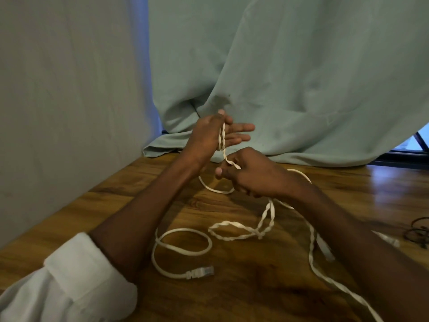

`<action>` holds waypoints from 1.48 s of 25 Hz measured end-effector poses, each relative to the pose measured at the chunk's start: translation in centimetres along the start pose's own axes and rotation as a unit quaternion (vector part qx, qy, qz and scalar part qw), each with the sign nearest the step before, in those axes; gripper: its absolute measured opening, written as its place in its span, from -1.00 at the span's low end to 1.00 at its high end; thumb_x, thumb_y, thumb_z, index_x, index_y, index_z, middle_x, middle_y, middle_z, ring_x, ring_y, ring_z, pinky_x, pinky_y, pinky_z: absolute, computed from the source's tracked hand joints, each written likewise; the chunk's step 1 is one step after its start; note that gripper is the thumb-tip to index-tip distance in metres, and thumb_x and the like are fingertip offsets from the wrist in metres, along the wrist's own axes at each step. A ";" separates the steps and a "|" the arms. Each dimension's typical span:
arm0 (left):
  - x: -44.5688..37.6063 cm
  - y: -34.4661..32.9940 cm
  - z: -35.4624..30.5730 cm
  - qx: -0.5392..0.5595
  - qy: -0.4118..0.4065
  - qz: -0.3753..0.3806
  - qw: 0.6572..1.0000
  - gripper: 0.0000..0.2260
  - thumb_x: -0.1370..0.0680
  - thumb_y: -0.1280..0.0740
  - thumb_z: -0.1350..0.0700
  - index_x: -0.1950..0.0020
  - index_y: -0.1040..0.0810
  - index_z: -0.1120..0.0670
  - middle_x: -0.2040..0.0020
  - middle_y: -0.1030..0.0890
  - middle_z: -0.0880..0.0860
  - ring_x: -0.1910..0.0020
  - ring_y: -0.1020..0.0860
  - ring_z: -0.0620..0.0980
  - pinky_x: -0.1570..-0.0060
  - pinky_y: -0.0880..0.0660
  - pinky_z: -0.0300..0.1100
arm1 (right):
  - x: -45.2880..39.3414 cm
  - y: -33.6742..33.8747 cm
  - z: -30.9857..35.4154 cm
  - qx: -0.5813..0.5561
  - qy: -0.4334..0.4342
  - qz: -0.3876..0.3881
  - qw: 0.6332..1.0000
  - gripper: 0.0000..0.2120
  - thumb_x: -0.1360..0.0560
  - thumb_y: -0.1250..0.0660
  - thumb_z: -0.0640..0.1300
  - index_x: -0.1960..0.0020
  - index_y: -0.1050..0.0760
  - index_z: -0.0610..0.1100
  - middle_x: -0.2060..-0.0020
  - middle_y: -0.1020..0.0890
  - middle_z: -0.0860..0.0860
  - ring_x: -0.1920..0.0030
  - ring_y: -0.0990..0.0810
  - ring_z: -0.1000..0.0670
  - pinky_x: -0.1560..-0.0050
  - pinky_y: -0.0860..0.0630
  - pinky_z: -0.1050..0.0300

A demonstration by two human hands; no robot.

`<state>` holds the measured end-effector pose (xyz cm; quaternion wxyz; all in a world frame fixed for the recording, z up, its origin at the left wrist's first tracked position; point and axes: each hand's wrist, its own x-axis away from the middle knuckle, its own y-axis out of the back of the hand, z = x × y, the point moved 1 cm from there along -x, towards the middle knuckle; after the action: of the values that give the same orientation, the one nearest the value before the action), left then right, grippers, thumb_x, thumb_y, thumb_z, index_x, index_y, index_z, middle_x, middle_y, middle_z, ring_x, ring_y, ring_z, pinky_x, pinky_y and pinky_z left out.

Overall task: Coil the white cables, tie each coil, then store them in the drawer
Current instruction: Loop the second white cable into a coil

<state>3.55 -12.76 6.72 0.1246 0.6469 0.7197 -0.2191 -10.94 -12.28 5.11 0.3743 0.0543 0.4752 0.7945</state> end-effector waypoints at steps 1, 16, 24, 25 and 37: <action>0.3 -0.4 0.0 -0.061 -0.005 0.009 0.998 -0.66 -0.79 0.00 0.04 0.04 -0.42 0.18 0.01 -0.75 0.24 0.20 -0.74 0.07 0.21 -0.64 -0.21 | 0.2 0.2 0.0 -0.006 0.000 0.015 1.000 -0.75 -0.65 -0.35 0.03 -0.03 -0.63 -0.17 0.55 -0.53 0.08 0.57 -0.47 0.16 0.49 -0.43 0.26; 1.5 0.0 0.1 -0.119 0.023 0.120 0.985 -0.52 -0.74 -0.18 -0.08 0.24 -0.45 0.21 0.48 -0.25 0.09 0.59 -0.11 0.00 0.53 -0.01 -0.16 | -0.6 4.2 -3.5 -0.516 -0.060 -0.136 0.843 -0.76 -0.68 -0.19 -0.29 -0.13 -0.62 -0.14 0.23 -0.57 -0.05 0.55 -0.28 0.16 0.62 -0.21 0.34; 1.0 0.1 0.3 0.134 0.125 0.191 0.964 -0.67 -0.74 -0.05 -0.02 0.20 -0.31 0.03 0.59 -0.27 -0.08 0.65 -0.27 -0.12 0.56 -0.12 -0.23 | -0.7 2.4 -3.3 -0.137 0.040 -0.216 0.966 -0.83 -0.64 -0.38 -0.01 -0.07 -0.70 -0.08 0.48 -0.58 0.28 0.49 -0.53 0.25 0.33 -0.35 0.23; 1.1 0.1 0.3 0.141 0.131 0.195 0.962 -0.69 -0.73 -0.05 -0.01 0.18 -0.32 0.04 0.58 -0.28 -0.07 0.64 -0.28 -0.11 0.56 -0.18 -0.24 | -0.8 2.5 -3.3 -0.107 0.051 -0.217 0.969 -0.84 -0.65 -0.38 -0.01 -0.03 -0.69 -0.05 0.47 -0.59 0.30 0.47 -0.55 0.27 0.31 -0.35 0.23; 0.7 -0.3 0.1 0.203 0.128 0.199 0.950 -0.70 -0.74 -0.01 0.03 0.15 -0.34 0.04 0.57 -0.30 -0.10 0.65 -0.26 -0.16 0.55 -0.04 -0.23 | -0.2 3.2 -3.4 -0.417 -0.109 -0.179 0.884 -0.86 -0.47 -0.56 -0.13 0.01 -0.73 -0.17 0.21 -0.74 -0.09 0.41 -0.60 0.04 0.42 -0.50 0.22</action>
<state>3.13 -12.16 6.37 -0.0615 0.8109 0.5268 -0.2471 -14.05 -15.69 5.91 0.5475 -0.1063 0.0574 0.8281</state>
